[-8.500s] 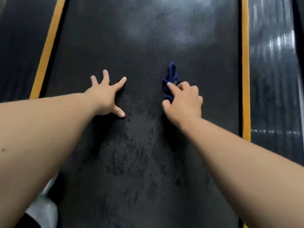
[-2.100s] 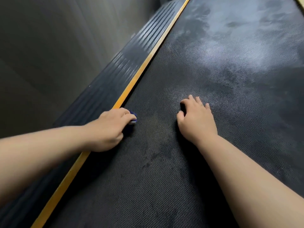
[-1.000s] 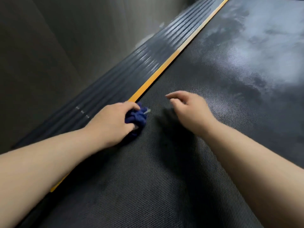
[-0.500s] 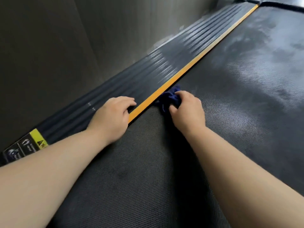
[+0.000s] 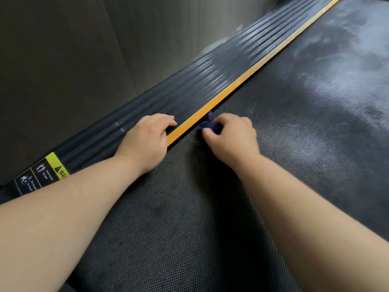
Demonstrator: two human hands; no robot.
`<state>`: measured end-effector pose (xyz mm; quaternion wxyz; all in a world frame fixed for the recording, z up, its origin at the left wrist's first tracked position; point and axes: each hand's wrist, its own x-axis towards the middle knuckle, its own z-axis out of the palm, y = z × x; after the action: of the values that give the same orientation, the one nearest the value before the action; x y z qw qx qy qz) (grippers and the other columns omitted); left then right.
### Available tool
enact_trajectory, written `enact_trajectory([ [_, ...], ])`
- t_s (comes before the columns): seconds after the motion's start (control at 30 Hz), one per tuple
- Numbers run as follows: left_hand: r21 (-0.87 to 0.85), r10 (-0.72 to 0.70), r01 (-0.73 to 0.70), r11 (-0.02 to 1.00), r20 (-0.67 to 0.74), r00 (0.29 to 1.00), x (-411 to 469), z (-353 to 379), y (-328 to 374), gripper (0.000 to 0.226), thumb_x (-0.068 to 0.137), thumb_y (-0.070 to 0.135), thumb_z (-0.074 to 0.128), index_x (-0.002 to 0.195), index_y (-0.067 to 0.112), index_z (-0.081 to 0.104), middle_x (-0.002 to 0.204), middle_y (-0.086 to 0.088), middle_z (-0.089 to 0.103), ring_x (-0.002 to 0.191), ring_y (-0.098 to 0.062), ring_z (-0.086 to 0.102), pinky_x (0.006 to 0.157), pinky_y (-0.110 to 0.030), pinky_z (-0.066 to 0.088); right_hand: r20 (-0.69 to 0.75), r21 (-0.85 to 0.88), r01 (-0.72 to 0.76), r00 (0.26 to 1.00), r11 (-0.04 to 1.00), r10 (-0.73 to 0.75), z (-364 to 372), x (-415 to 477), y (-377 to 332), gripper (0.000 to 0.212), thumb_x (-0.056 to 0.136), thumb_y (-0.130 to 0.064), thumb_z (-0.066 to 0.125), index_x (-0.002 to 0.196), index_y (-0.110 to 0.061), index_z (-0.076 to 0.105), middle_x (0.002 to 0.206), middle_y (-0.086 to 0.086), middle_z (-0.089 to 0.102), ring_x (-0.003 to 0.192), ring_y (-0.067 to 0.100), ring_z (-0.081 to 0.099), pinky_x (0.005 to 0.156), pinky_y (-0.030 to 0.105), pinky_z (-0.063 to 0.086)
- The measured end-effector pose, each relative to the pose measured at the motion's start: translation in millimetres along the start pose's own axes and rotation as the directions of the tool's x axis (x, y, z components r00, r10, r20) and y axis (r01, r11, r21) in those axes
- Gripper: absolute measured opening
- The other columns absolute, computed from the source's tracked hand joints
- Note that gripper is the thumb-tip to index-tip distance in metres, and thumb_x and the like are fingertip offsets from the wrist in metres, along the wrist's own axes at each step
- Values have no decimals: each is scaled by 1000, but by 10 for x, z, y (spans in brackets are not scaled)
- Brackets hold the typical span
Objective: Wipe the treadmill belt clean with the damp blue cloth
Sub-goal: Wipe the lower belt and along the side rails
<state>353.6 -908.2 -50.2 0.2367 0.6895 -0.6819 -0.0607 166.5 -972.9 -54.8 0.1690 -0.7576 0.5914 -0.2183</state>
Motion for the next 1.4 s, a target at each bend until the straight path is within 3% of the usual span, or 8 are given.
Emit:
enact_trajectory([
  [0.17, 9, -9, 9, 1000, 3, 1000, 1, -7, 8, 38, 93, 3, 41, 122, 17, 60, 133, 6, 55, 124, -17, 45, 101, -32, 38, 112, -33, 371, 924, 928, -365, 123, -238, -154, 17, 88, -32, 55, 101, -27, 64, 103, -7, 64, 97, 24, 48, 85, 39, 44],
  [0.37, 9, 0, 0, 1000, 5, 1000, -1, 1, 13, 38, 93, 3, 38, 123, 17, 59, 133, 6, 54, 126, -16, 42, 101, -29, 35, -110, -50, -117, 988, 992, 111, -43, 180, 239, 25, 91, -27, 51, 111, -27, 65, 120, 0, 58, 111, 32, 43, 90, 39, 40],
  [0.57, 14, 8, -7, 1000, -6, 1000, -3, -3, 15, 36, 93, 2, 41, 121, 14, 60, 132, 3, 55, 123, -20, 45, 99, -32, 37, 127, 3, 409, 905, 912, -406, 254, -376, -196, 20, 86, -31, 52, 103, -31, 62, 111, -7, 61, 101, 25, 50, 89, 42, 43],
  [0.77, 54, 24, -23, 998, -8, 1000, -37, 0, 53, 34, 95, 7, 40, 124, 14, 57, 132, 2, 55, 122, -22, 45, 97, -35, 38, -127, -131, -98, 989, 987, 81, -163, 108, 442, 25, 91, -32, 50, 111, -25, 62, 120, 5, 56, 108, 35, 44, 90, 40, 42],
  [1.0, 83, 47, -45, 996, -24, 999, -75, -3, 102, 30, 93, 6, 47, 120, 12, 60, 126, -3, 58, 119, -27, 48, 95, -42, 42, 69, -84, 430, 902, 899, -425, 57, -565, 73, 25, 89, -33, 52, 111, -24, 60, 119, -3, 56, 105, 28, 46, 87, 42, 45],
  [1.07, 67, 64, -60, 996, -58, 996, -98, -27, 117, 31, 93, 6, 48, 120, 12, 60, 126, -1, 58, 119, -26, 47, 96, -37, 40, 98, -194, 403, 915, 894, -391, -108, -319, 313, 26, 91, -34, 50, 115, -27, 58, 122, -3, 55, 109, 28, 46, 90, 42, 44],
  [1.23, 59, 147, -143, 988, -78, 986, -155, -12, 270, 28, 86, 15, 48, 109, 14, 65, 104, 2, 65, 102, -25, 54, 84, -40, 48, -143, -269, -168, 981, 948, 133, -381, 34, 841, 27, 94, -27, 45, 120, -23, 53, 126, 7, 50, 114, 35, 40, 88, 40, 38],
  [1.4, 95, 97, -107, 990, 105, 990, -75, 116, 450, 28, 88, 16, 53, 112, 21, 67, 118, 8, 62, 110, -15, 55, 91, -33, 45, -38, -174, 171, 983, 970, -180, -68, -466, 379, 24, 92, -30, 47, 113, -23, 57, 122, 0, 53, 107, 29, 43, 89, 39, 41],
])
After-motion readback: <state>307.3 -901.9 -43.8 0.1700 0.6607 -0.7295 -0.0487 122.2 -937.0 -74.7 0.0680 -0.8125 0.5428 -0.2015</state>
